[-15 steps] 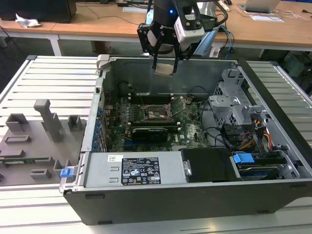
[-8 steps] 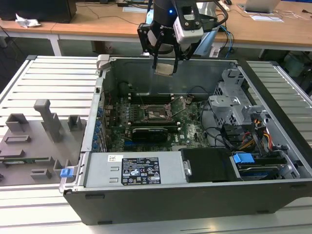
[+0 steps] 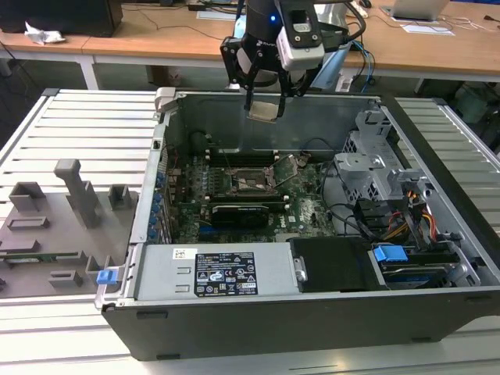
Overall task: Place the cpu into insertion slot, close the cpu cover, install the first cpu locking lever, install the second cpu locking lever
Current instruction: 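Place the cpu into insertion slot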
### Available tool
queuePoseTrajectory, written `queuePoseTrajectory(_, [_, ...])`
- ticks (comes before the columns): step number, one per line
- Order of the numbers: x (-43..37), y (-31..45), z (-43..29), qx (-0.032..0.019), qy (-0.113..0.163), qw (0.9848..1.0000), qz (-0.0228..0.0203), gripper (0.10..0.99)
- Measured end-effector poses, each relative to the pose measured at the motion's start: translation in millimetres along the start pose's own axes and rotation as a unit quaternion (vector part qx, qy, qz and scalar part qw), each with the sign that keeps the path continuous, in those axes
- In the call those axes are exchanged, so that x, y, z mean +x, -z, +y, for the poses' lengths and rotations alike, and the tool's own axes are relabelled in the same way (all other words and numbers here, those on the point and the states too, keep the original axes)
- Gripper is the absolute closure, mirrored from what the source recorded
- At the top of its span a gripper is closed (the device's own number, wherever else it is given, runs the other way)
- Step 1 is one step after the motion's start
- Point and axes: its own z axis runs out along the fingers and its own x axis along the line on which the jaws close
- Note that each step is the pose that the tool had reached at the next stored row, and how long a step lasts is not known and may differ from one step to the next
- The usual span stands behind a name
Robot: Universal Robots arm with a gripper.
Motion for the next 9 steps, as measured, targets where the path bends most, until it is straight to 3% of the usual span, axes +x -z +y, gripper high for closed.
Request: queuePoseTrajectory(9, [0.0, 0.0, 0.0, -0.0002, -0.011, 0.9999, -0.0010, 0.557])
